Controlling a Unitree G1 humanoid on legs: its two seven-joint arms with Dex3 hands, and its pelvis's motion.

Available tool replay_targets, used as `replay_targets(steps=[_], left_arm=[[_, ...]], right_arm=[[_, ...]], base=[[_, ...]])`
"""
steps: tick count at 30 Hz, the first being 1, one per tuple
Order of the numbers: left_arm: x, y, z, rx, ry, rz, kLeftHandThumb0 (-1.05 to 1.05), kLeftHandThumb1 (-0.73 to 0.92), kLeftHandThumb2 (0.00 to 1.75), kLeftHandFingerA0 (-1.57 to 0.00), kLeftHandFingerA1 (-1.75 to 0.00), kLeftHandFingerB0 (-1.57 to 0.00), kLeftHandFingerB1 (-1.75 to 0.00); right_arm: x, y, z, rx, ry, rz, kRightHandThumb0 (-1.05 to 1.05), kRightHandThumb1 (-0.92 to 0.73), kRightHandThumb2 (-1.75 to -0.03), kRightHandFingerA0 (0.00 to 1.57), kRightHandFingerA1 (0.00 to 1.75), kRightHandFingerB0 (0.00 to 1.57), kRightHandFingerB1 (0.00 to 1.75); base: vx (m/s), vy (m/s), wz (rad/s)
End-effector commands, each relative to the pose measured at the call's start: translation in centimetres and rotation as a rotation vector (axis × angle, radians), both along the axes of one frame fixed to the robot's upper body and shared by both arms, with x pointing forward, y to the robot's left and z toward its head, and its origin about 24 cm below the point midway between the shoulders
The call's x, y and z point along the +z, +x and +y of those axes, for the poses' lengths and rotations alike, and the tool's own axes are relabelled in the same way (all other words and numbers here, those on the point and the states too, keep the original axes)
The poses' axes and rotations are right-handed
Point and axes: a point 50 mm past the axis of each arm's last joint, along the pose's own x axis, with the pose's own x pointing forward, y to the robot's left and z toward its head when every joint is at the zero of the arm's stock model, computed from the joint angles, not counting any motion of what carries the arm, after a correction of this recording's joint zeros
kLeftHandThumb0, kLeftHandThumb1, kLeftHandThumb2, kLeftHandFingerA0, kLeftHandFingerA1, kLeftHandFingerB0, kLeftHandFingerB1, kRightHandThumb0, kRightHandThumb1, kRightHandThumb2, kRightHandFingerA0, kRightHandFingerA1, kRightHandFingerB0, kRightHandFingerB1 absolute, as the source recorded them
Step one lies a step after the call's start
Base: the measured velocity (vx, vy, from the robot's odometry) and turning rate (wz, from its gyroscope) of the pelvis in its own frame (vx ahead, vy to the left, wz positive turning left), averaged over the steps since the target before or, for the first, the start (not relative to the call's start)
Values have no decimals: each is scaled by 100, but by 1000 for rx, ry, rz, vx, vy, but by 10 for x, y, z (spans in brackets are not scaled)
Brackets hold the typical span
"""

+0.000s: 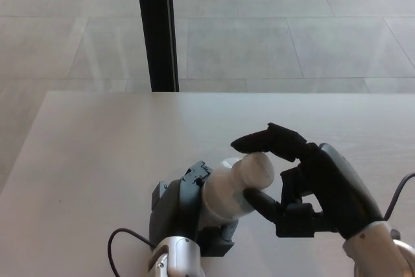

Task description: The robot uses its left hand to to lift the bottle kept on the middle of the desk and tilts it towards its right hand. It then uses its right hand to rotate its cap to open it and places the bottle and cap back on the desk

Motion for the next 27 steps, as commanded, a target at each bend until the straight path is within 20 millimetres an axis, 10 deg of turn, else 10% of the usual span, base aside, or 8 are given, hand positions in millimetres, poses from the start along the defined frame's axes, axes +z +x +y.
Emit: replay_targets(steps=[1, 5, 10, 11, 12, 16, 23, 27], left_arm=[[-9, -4, 3, 13, 11, 30, -1, 69, 116, -81, -175, -67, -165], [-10, -4, 5, 22, 20, 38, -2, 74, 103, -73, -175, -63, -142], [-10, -2, 6, 25, 23, 43, -2, 74, 100, -73, -175, -63, -150], [-11, -3, 6, 21, 6, 32, -1, 68, 113, -106, -163, -84, -138], [-11, -3, 6, 23, 6, 34, 1, 70, 117, -77, -175, -68, -148], [-14, -3, 6, 30, 8, 46, 1, 70, 119, -77, -175, -68, -146], [-17, -6, 11, 30, 13, 35, 2, 67, 122, -79, -175, -65, -166], [-18, -10, 16, 21, 7, 26, 4, 62, 131, -84, -175, -69, -174]], right_arm=[[5, -1, -2, 0, -33, -17, -45, -50, -117, 141, 139, 93, 95], [1, 1, -5, -4, -41, 9, -37, -19, -155, 127, 155, 114, 121], [2, 0, -6, -1, -51, 15, -49, -24, -151, 130, 155, 117, 142], [2, 0, -5, 1, -48, 7, -18, -42, -121, 137, 133, 140, 134], [1, 0, -5, 1, -48, 7, -50, -21, -156, 126, 163, 114, 153], [0, 0, -6, 2, -21, -14, -17, -42, -121, 136, 133, 140, 134], [7, 2, -18, -17, 7, -91, -16, -44, -123, 137, 133, 141, 134], [19, 10, -41, -75, 43, -150, -50, -32, -157, 131, 158, 114, 141]], base=[[0, 0, 0], [0, 0, 0], [0, 0, 0], [0, 0, 0], [0, 0, 0], [0, 0, 0], [0, 0, 0], [0, 0, 0]])
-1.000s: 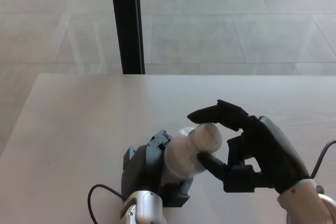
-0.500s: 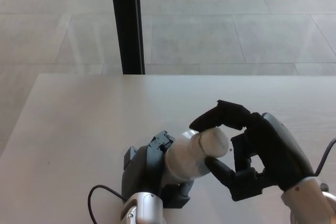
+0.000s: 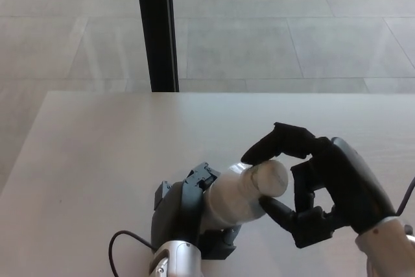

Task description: The robot uses its left hand to to lift the bottle kept on the middle of the desk and tilts it towards its right hand. It then uses its right hand to rotate its cap to open it and places the bottle and cap back on the desk

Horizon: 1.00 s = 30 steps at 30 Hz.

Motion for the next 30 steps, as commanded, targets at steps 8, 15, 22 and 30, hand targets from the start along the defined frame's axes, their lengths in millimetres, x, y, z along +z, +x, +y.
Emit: replay_targets(steps=[8, 15, 22, 30], left_arm=[[-20, -12, 27, 64, 30, 85, -5, 70, 111, -116, -167, -85, -139], [-19, -11, 36, 51, 130, 112, -3, 76, 91, -70, -175, -55, -87], [9, 13, 61, -35, 396, 140, 1, 75, 82, -65, -101, -48, -62], [-2, 5, 62, 157, -142, 228, -5, 63, 136, -99, -175, -81, -175]], right_arm=[[47, 7, -75, -229, 130, -242, -24, -28, -159, 113, 161, 101, 142], [43, 5, -88, -253, 166, -236, -9, -36, -142, 108, 156, 96, 130], [-17, -1, -79, -208, -15, -14, -18, -30, -141, 105, 158, 95, 131], [-110, -10, -65, -113, -468, 360, -24, -47, -108, 101, 161, 96, 107]], base=[[0, 0, 0], [0, 0, 0], [0, 0, 0], [0, 0, 0]])
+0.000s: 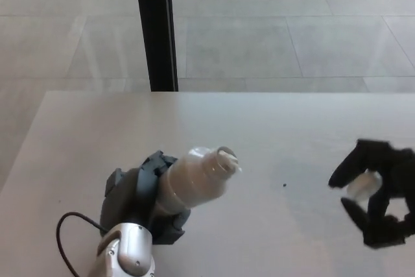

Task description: The robot uses its left hand to to lift the bottle kept on the middle of the desk and tilts it towards its right hand. It then uses its right hand to rotate its cap to open it and places the bottle and cap back on the desk

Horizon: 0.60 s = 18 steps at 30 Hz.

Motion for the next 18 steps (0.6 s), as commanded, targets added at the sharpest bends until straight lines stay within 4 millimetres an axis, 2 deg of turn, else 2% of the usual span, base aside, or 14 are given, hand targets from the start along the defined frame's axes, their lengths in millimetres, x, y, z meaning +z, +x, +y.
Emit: replay_targets(steps=[1, 2, 3, 4, 5, 7, 8, 9, 11, 12, 13, 14, 15, 18], left_arm=[[-19, -8, 6, 95, -260, 182, -5, 63, 136, -99, -175, -81, -175], [-19, -8, 6, 95, -261, 182, -5, 63, 136, -99, -175, -81, -175], [-24, -11, 6, 113, -295, 216, -3, 67, 145, -114, -175, -98, -158], [-30, -15, 4, 136, -330, 236, -4, 80, 136, -107, -121, -105, -119], [-34, -18, 3, 129, -329, 240, -7, 69, 131, -98, -175, -75, -175], [-38, -20, 2, 105, -278, 237, -9, 71, 122, -93, -175, -69, -175], [-38, -20, 2, 95, -261, 231, -7, 67, 120, -94, -175, -67, -175], [-36, -20, 2, 91, -239, 223, -1, 66, 121, -108, -175, -75, -144], [-35, -20, 2, 69, -192, 222, -13, 61, 122, -123, -173, -78, -140], [-32, -18, 3, 20, -106, 240, -12, 58, 119, -119, -154, -53, -87], [-31, -17, 3, 0, -50, 250, -9, 57, 111, -112, -138, -33, -66], [-29, -16, 3, -17, -23, 253, -9, 57, 111, -112, -138, -33, -66], [-28, -15, 3, -46, 30, 256, -4, 63, 100, -77, -175, -44, -68], [-25, -14, 5, -122, 188, 273, -2, 72, 84, -84, -152, -53, -69]], right_arm=[[-61, -12, 1, 78, -366, 249, -24, -47, -108, 101, 161, 96, 107], [-62, -12, 1, 78, -367, 249, -24, -47, -108, 101, 161, 96, 107], [-73, -13, 1, 94, -408, 292, -24, -48, -102, 100, 156, 97, 99], [-82, -14, 0, 108, -465, 334, -24, -48, -102, 100, 148, 97, 91], [-87, -13, -2, 114, -504, 354, -25, -47, -87, 101, 137, 94, 78], [-93, -9, -6, 113, -572, 363, -26, -48, -88, 100, 126, 91, 73], [-93, -7, -7, 110, -584, 372, -29, -50, -75, 98, 126, 90, 72], [-93, -4, -8, 104, -593, 385, -29, -49, -70, 97, 126, 89, 72], [-94, 1, -11, 89, -620, 403, -30, -52, -67, 96, 119, 88, 71], [-95, 4, -14, 72, -618, 403, -27, -51, -77, 96, 134, 86, 72], [-93, 6, -16, 63, -622, 391, -25, -53, -85, 95, 129, 84, 71], [-92, 7, -17, 60, -623, 381, -25, -53, -85, 95, 129, 84, 71], [-92, 8, -19, 50, -623, 380, -23, -60, -89, 95, 123, 81, 69], [-90, 12, -24, 21, -613, 376, -22, -61, -89, 94, 130, 83, 68]], base=[[0, 0, 0], [0, 0, 0], [0, 0, 0], [0, 0, 0], [0, 0, 0], [0, 0, 0], [0, 0, 0], [0, 0, 0], [0, 0, 0], [0, 0, 0], [0, 0, 0], [0, 0, 0], [0, 0, 0], [0, 0, 0]])
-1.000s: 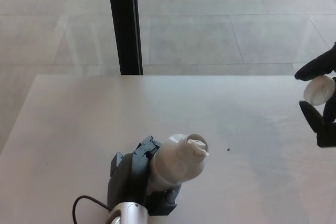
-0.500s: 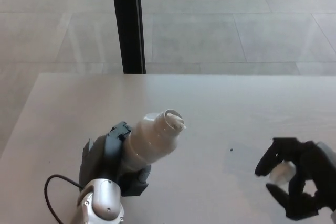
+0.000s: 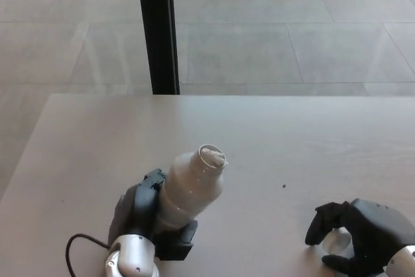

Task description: The robot uses its left hand to to lift the bottle kept on the middle of the desk and tilts it towards its right hand. It then uses its right hand to rotate its cap to open it and places the bottle and cap back on the desk

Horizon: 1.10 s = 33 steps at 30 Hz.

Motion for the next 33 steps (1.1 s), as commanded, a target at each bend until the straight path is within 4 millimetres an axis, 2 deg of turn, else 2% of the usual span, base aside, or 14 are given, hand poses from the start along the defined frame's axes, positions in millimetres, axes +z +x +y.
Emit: replay_targets(steps=[1, 5, 8, 10, 11, 12, 19, 22, 24, 28, 29, 30, 32, 33], left_arm=[[-10, -5, 11, -107, 256, 134, -2, 72, 84, -84, -152, -53, -69], [-13, -5, 13, -220, 409, 171, -2, 67, 98, -79, -170, -73, -124], [-14, -5, 14, -207, 390, 200, -4, 62, 82, -81, -165, -58, -69], [-14, -6, 13, -212, 384, 196, -3, 63, 80, -82, -161, -59, -67], [-15, -6, 13, -210, 391, 206, -1, 64, 82, -80, -160, -59, -66], [-16, -6, 12, -204, 371, 209, -1, 66, 86, -79, -164, -64, -107], [-22, -4, 13, -293, 488, 305, -37, 66, 59, -59, -106, -47, -64], [-18, -1, 13, -322, 525, 338, -44, 46, 92, -66, -88, -49, -70], [-17, 0, 13, -329, 541, 359, -43, 66, 59, -52, -81, -47, -60], [-15, 4, 12, -337, 552, 392, -50, 49, 95, -81, -111, -63, -87], [-15, 5, 11, -349, 571, 403, -50, 49, 95, -81, -111, -63, -87], [-14, 10, 12, -367, 577, 439, -40, 67, 65, -71, -170, -69, -121], [-13, 11, 12, -368, 578, 445, -40, 67, 65, -71, -170, -69, -121], [-8, 17, 15, -392, 605, 512, -38, 73, 61, -68, -88, -66, -81]], right_arm=[[-29, -10, -29, -87, -169, 120, -22, -61, -89, 94, 130, 83, 68], [-31, -10, -35, -126, -144, 108, -33, -69, -65, 88, 107, 64, 58], [-34, -12, -36, -123, -227, 142, -59, -53, -89, 26, 65, 19, 48], [-36, -13, -35, -126, -251, 136, -60, -69, -61, 15, 60, 21, 35], [-37, -13, -34, -124, -278, 125, -67, -53, -86, 5, 56, 10, 45], [-38, -14, -33, -117, -288, 122, -69, -50, -89, 0, 41, 7, 42], [-42, -21, -23, -98, -263, 95, -100, -61, -91, 0, 19, 0, 11], [-40, -22, -20, -81, -235, 72, -104, -64, -92, 0, 22, 0, 7], [-39, -23, -18, -73, -235, 68, -105, -64, -93, 0, 22, 0, 6], [-38, -23, -16, -46, -219, 55, -102, -61, -90, 0, 22, 0, 8], [-38, -23, -16, -45, -221, 54, -102, -61, -90, 0, 22, 0, 8], [-37, -23, -17, -33, -231, 47, -101, -61, -90, 0, 23, 0, 9], [-36, -23, -17, -31, -233, 45, -101, -61, -90, 0, 23, 0, 9], [-37, -24, -18, -16, -232, 24, -96, -59, -90, 0, 24, 0, 11]], base=[[0, 0, 0], [0, 0, 0], [0, 0, 0], [0, 0, 0], [0, 0, 0], [0, 0, 0], [0, 0, 0], [0, 0, 0], [0, 0, 0], [0, 0, 0], [0, 0, 0], [0, 0, 0], [0, 0, 0], [0, 0, 0]])
